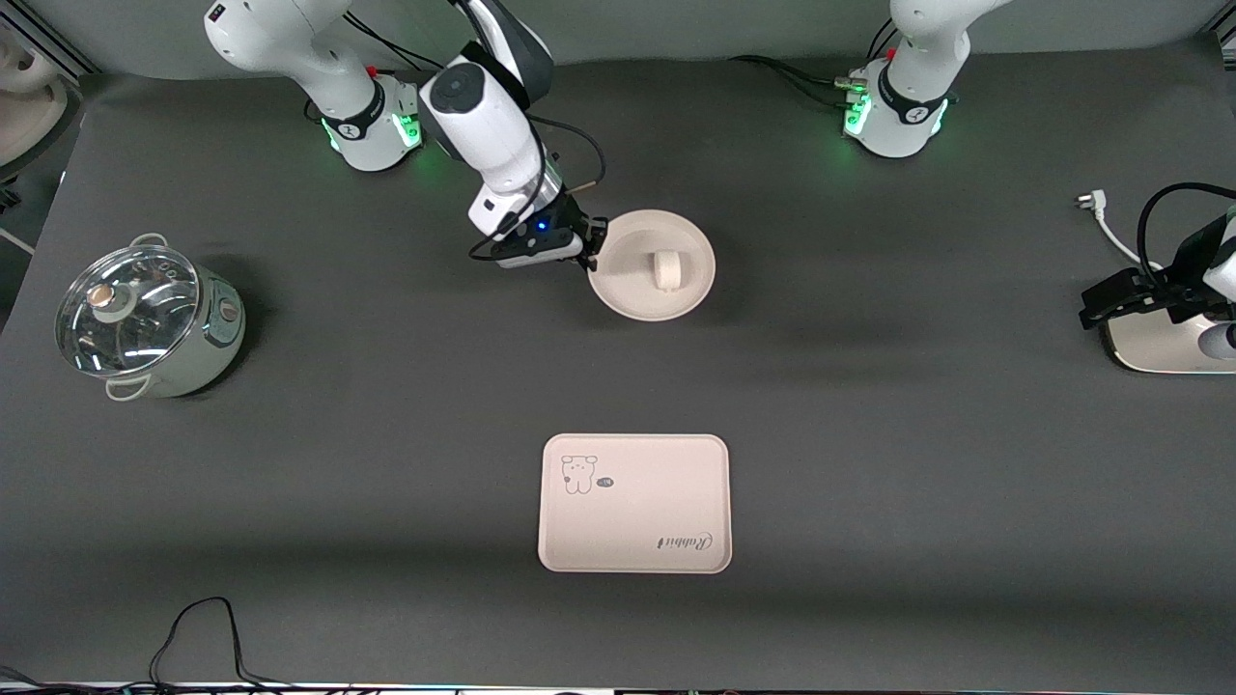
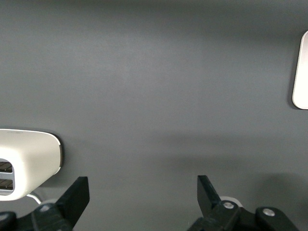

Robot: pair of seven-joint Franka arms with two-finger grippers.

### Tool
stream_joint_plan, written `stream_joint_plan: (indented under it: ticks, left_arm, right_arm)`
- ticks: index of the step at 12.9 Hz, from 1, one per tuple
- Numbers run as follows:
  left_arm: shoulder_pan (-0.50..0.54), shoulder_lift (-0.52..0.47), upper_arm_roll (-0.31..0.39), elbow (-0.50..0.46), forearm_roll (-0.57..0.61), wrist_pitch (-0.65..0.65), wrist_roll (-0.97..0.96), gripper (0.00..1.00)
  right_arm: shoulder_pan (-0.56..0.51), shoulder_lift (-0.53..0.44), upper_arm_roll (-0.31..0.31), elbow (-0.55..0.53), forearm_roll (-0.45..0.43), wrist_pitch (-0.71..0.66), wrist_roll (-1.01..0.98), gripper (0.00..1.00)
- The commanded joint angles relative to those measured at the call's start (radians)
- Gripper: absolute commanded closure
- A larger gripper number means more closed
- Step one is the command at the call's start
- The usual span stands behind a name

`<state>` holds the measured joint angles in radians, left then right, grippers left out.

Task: Place bun in plate and plate on tray
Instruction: 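Lower the right gripper to the plate rim and grasp it, then carry the plate with the right gripper onto the white tray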

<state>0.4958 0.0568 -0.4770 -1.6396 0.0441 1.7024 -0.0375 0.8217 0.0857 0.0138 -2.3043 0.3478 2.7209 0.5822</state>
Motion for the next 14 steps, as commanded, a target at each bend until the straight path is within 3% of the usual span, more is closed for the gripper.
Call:
stream_joint_plan:
  ticks: [1, 4, 9, 14]
  left_arm:
    - [0.000, 0.008, 0.000, 0.015, -0.009, 0.005, 0.014, 0.00]
    - [0.001, 0.008, 0.000, 0.015, -0.009, 0.005, 0.014, 0.00]
    - [0.000, 0.008, -0.002, 0.015, -0.009, 0.005, 0.016, 0.00]
    - [0.000, 0.008, 0.000, 0.015, -0.009, 0.003, 0.016, 0.00]
  right_arm:
    - [-0.018, 0.000, -0.020, 0.015, 0.164, -0.015, -0.197, 1.00]
    - [-0.068, 0.121, -0.023, 0.165, 0.160, -0.058, -0.202, 1.00]
    - [-0.099, 0.418, -0.138, 0.611, 0.143, -0.232, -0.240, 1.00]
    - [-0.197, 0.696, -0.150, 1.047, 0.154, -0.340, -0.232, 1.00]
